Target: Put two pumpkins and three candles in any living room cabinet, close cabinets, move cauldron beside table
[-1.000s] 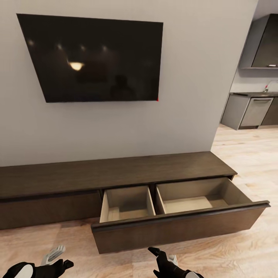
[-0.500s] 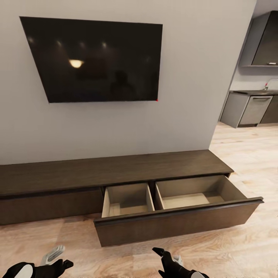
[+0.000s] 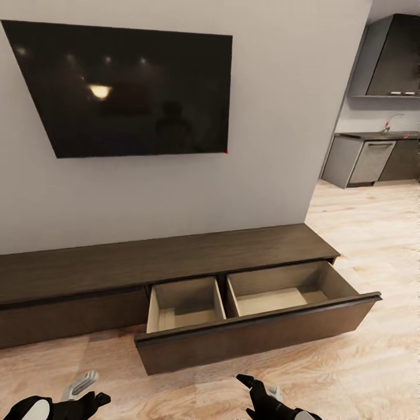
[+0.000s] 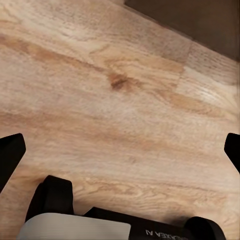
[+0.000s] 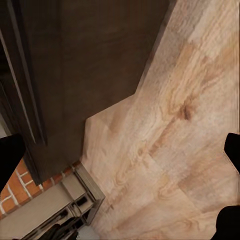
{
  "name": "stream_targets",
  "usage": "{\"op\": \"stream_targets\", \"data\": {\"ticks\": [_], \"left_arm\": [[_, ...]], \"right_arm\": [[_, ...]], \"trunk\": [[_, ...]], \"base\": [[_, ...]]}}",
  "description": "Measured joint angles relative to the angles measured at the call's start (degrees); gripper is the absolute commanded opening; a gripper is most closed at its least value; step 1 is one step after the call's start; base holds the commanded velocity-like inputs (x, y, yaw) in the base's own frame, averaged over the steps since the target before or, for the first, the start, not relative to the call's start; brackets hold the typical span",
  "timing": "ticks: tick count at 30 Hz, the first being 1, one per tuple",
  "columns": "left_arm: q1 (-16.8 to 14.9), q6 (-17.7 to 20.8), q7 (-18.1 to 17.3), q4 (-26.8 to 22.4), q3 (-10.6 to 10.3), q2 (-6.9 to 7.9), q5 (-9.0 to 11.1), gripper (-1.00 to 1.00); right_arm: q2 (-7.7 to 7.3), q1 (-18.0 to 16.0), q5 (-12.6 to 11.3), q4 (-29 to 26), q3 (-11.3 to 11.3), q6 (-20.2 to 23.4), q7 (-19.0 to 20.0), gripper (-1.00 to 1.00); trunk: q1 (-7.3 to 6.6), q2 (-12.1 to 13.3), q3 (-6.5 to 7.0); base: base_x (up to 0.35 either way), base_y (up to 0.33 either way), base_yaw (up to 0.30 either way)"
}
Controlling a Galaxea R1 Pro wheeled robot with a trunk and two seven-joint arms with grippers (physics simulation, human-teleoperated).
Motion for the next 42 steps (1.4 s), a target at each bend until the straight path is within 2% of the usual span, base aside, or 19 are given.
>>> {"op": "stream_targets", "data": {"ticks": [7, 13, 24, 30, 37, 40, 42], "left_arm": [[0.0, 0.0, 0.1, 0.2, -0.1, -0.06, 0.0, 1.0], [-0.1, -0.9, 0.1, 0.7, -0.2, -0.09, 0.0, 1.0], [-0.1, -1.7, 0.3, 0.9, -0.3, -0.08, -0.1, 1.0], [-0.1, -1.7, 0.4, 0.9, -0.2, -0.09, -2.3, 1.0], [-0.1, -1.8, 0.4, 0.9, -0.2, -0.15, -2.7, 1.0], [-0.1, -2.1, 0.5, 0.9, -0.2, -1.11, -3.3, 1.0], [-0.2, -2.6, 0.5, 0.9, -0.2, -1.74, -4.9, 1.0]], "right_arm": [[-0.81, 0.0, 0.5, 2.5, -0.1, -2.5, 0.0, 1.0], [-2.15, 0.0, 0.8, 2.8, 0.0, -2.9, -0.1, 1.0], [-2.87, 0.0, 0.8, 5.2, -0.1, -3.0, -0.7, 1.0], [-3.58, 0.0, 0.8, 5.5, -0.1, -3.0, -0.7, 1.0], [-3.75, 0.0, 0.8, 5.5, -0.1, -4.2, -0.7, 1.0], [-3.75, 0.0, 0.8, 5.6, -0.1, -5.3, -0.7, 1.0], [-3.75, 0.0, 0.8, 5.5, -0.1, -5.8, -0.6, 1.0]], "trunk": [[-1.54, 2.8, 0.69], [-2.86, 5.2, 1.28], [-5.27, 9.6, 2.43], [-6.59, 12.0, 3.1], [-8.13, 14.8, 3.9], [-8.79, 16.0, 4.24], [-9.23, 16.8, 4.47]], "base": [[0.0, 0.0, -0.176], [0.0, 0.0, -0.177], [0.0, 0.0, -0.181], [0.0, 0.0, -0.173], [0.0, 0.0, -0.17], [0.0, 0.0, -0.17], [0.0, 0.0, -0.17]]}}
